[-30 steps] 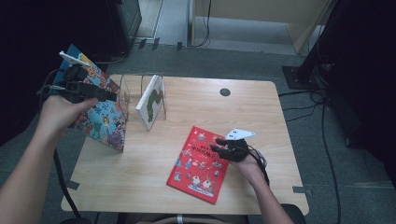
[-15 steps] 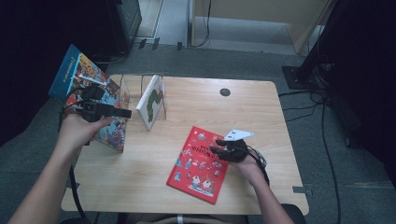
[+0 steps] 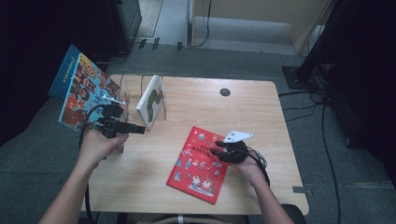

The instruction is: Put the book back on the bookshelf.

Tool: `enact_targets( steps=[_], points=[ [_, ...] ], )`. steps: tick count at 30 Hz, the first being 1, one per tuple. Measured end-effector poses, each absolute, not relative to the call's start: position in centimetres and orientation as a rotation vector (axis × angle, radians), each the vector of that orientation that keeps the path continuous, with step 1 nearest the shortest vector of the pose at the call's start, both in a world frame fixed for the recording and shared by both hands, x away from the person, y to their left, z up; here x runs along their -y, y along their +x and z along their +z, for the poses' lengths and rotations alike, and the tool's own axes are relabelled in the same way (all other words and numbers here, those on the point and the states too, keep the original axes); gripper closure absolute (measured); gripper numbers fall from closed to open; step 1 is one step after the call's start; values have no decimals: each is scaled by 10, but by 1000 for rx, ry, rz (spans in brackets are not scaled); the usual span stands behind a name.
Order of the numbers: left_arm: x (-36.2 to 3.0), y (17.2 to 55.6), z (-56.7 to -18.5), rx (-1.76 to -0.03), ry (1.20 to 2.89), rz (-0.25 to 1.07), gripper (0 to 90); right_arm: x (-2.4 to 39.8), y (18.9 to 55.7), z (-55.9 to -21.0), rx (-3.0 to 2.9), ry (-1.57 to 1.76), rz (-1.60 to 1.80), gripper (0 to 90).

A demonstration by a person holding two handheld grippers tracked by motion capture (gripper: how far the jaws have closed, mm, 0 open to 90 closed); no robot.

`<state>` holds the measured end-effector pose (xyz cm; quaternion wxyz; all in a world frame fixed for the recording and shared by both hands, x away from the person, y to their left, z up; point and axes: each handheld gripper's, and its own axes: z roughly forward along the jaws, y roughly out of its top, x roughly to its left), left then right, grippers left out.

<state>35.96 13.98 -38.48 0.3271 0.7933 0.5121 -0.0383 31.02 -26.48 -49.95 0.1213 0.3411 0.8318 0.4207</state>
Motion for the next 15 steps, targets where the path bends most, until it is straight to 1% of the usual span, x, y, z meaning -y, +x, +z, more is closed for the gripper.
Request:
enact_targets(
  steps=[7,15],
  points=[
    [-125,357,-408,-1303,2093,-135,455,266,307,-501,-2439,1004,1237,598],
    [-112,355,-434,-1267,2124,-142,454,272,303,-502,-2431,1023,1233,602]
  ],
)
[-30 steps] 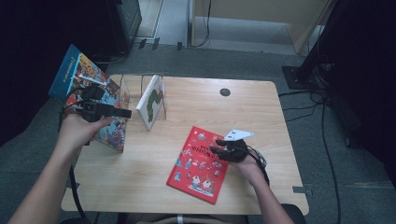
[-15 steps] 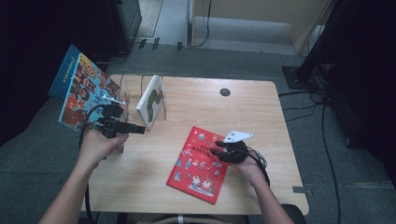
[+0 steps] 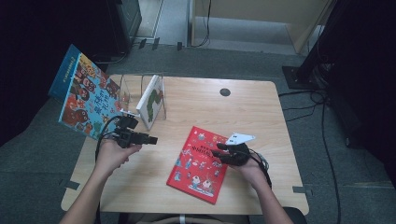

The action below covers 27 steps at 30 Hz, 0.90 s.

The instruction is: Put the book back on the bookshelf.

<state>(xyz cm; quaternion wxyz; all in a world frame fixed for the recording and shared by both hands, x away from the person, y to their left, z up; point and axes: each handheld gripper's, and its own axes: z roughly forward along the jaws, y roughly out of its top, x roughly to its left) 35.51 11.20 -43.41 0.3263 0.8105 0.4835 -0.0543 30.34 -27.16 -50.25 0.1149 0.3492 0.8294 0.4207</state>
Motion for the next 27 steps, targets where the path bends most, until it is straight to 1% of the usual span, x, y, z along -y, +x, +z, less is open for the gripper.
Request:
enact_targets(
  steps=[6,8,10,12,21,24,27],
  points=[
    [-100,355,-454,-1240,2156,-150,458,277,298,-504,-2424,1042,1225,602],
    [-97,355,-458,-1199,2172,-152,499,279,296,-504,-2420,1055,1225,602],
    [-93,355,-462,-1199,2199,-126,501,280,295,-505,-2416,1065,1224,602],
    [-90,356,-465,-1183,2214,-131,501,283,294,-506,-2416,1072,1219,602],
    [-79,357,-475,-1139,2196,-133,496,291,287,-509,-2397,1109,1210,623],
    [-74,357,-480,-1106,2204,-136,534,295,285,-509,-2388,1126,1208,634],
    [-69,356,-485,-1068,2240,-120,553,298,282,-510,-2378,1147,1208,648]
  ],
)
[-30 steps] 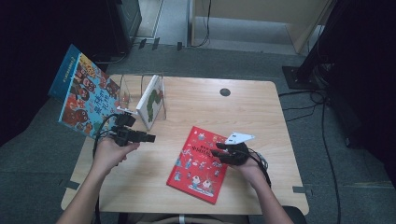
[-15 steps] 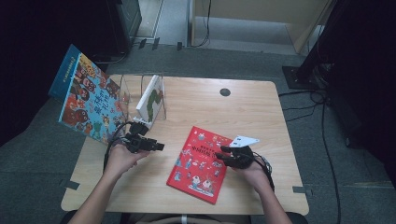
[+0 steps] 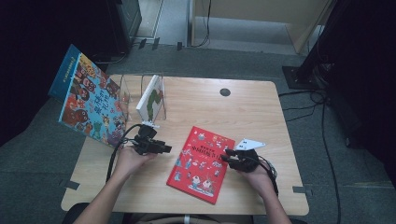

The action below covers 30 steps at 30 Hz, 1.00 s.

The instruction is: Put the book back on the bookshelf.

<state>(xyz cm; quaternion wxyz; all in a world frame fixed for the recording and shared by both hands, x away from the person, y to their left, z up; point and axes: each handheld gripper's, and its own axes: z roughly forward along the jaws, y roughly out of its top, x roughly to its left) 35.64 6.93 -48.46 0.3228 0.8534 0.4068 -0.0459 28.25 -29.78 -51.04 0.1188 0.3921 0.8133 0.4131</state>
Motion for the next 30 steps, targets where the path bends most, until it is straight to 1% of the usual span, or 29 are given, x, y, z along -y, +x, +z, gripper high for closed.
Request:
enact_targets(
  steps=[5,10,16,17,20,21,23,26,30],
  points=[
    [-69,357,-493,-1076,2226,-146,566,303,279,-511,-2362,1165,1214,679],
    [-68,358,-498,-1072,2207,-150,562,306,276,-511,-2357,1182,1203,734],
    [-68,356,-499,-1080,2183,-150,537,310,273,-511,-2353,1199,1192,820],
    [-68,356,-498,-1088,2187,-153,542,311,273,-511,-2359,1213,1186,829],
    [-67,355,-498,-1084,2207,-164,641,312,272,-511,-2356,1236,1202,854],
    [-66,355,-498,-1077,2213,-159,654,312,271,-512,-2353,1238,1203,854],
    [-65,355,-499,-1080,2207,-173,668,312,270,-512,-2352,1246,1205,869],
    [-65,355,-499,-1083,2207,-175,678,312,269,-514,-2403,1247,1121,879],
    [-65,355,-499,-1084,2207,-171,690,311,270,-514,-2396,1245,1145,890]
  ],
)
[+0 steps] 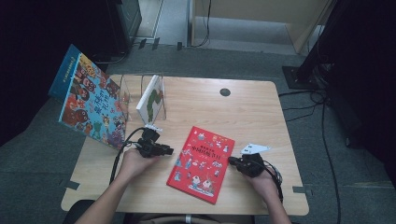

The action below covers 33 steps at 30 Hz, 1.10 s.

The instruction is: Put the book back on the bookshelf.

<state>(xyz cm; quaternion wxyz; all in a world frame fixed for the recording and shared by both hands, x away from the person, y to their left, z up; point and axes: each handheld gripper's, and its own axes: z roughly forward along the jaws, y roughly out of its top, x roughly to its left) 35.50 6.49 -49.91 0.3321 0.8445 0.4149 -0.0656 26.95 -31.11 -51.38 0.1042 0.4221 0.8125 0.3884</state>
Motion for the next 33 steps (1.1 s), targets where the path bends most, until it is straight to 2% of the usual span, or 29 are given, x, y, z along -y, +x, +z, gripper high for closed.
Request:
enact_targets(
  steps=[10,14,18,33],
  points=[
    [-67,349,-500,-1088,2185,-169,686,296,289,-517,-2358,1258,1174,895],
    [-64,345,-503,-1066,2182,-197,738,290,295,-516,-2365,1251,1168,900],
    [-65,342,-504,-1085,2159,-216,743,285,299,-517,-2378,1254,1154,900],
    [-66,355,-504,-1144,2125,-205,746,279,321,-516,-2357,1248,1125,900]
  ],
)
